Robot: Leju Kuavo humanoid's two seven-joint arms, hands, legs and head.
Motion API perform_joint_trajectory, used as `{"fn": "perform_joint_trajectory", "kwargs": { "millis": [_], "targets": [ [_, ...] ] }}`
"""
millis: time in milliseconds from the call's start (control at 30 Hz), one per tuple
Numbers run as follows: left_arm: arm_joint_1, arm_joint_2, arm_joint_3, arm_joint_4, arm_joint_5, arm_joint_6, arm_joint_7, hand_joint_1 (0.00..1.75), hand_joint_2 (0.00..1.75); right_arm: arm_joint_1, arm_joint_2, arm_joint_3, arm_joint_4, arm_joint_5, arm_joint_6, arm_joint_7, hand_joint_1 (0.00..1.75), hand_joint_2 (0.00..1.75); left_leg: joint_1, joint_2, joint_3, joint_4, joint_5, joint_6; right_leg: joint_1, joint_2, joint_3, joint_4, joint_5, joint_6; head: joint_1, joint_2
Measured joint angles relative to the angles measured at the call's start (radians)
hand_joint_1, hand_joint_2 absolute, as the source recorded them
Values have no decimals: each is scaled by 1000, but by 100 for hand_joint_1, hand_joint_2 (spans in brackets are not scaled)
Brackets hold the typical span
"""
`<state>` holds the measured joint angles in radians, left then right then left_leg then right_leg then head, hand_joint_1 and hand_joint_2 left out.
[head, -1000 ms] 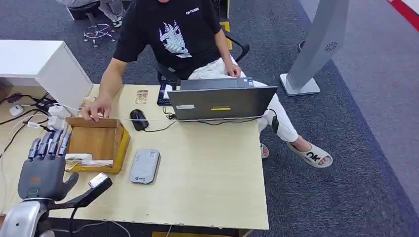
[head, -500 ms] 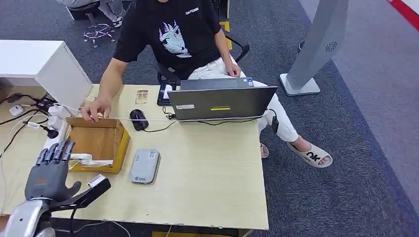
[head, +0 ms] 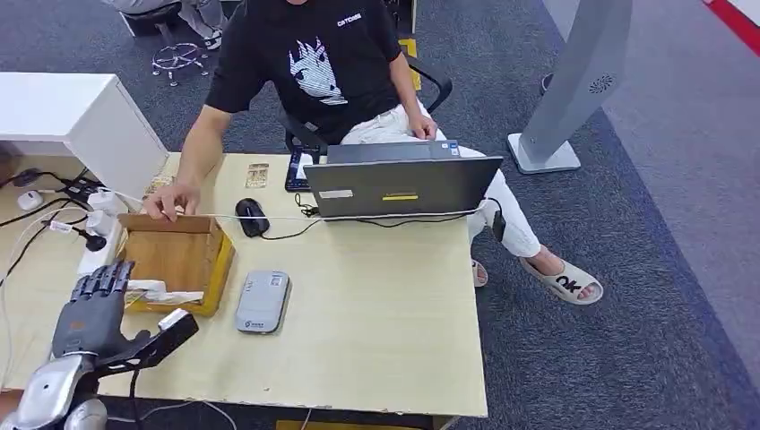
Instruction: Pass the card to the sensor for recognition and then transmit it.
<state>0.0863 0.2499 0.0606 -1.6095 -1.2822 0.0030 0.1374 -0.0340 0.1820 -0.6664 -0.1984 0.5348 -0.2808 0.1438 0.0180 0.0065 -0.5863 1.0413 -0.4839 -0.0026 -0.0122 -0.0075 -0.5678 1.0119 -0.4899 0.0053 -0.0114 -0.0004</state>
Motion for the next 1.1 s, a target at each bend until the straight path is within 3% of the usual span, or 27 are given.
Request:
{"fn": "perform_joint_trajectory", "kwargs": {
  "millis": [133, 233, 533, 667, 833, 900, 967, 1000, 1100],
  "targets": [
    [-21, 0, 7, 34, 6, 16, -16, 7, 175, 0, -1, 0, 0, 10, 1, 5, 0, 175, 0, 0, 0, 0, 0, 0, 0, 0, 0, 0, 0, 0, 0, 0],
    [-29, -3, 7, 45, 5, 21, -18, 23, 175, 0, -2, 0, 0, 17, 2, 6, 0, 175, 0, 0, 0, 0, 0, 0, 0, 0, 0, 0, 0, 0, 0, 0],
    [-43, -18, 6, 58, 41, 35, -57, 21, 175, 0, -2, 0, 0, 27, 5, 4, 0, 175, 0, 0, 0, 0, 0, 0, 0, 0, 0, 0, 0, 0, 0, 0],
    [-44, -19, 6, 60, 43, 35, -59, 28, 175, 0, -2, 0, 0, 28, 6, 4, 0, 175, 0, 0, 0, 0, 0, 0, 0, 0, 0, 0, 0, 0, 0, 0],
    [-46, -23, 6, 62, 122, 16, -110, 38, 175, 0, -3, -2, 0, 32, 6, 4, 0, 175, 0, 0, 0, 0, 0, 0, 0, 0, 0, 0, 0, 0, 0, 0],
    [-45, -23, 4, 61, 156, 3, -128, 35, 175, 0, -3, -6, 0, 35, 6, 3, 0, 175, 0, 0, 0, 0, 0, 0, 0, 0, 0, 0, 0, 0, 0, 0],
    [-41, -21, -7, 52, 180, -15, -141, 61, 175, 0, -3, -9, 0, 38, 8, 2, 0, 175, 0, 0, 0, 0, 0, 0, 0, 0, 0, 0, 0, 0, 0, 0],
    [-40, -21, -13, 46, 188, -24, -142, 89, 175, 0, -3, -10, 0, 39, 8, 1, 0, 175, 0, 0, 0, 0, 0, 0, 0, 0, 0, 0, 0, 0, 0, 0],
    [-38, -15, -31, 34, 192, -37, -141, 93, 175, 0, -3, -15, 0, 42, 10, -3, 0, 175, 0, 0, 0, 0, 0, 0, 0, 0, 0, 0, 0, 0, 0, 0]
  ]
}}
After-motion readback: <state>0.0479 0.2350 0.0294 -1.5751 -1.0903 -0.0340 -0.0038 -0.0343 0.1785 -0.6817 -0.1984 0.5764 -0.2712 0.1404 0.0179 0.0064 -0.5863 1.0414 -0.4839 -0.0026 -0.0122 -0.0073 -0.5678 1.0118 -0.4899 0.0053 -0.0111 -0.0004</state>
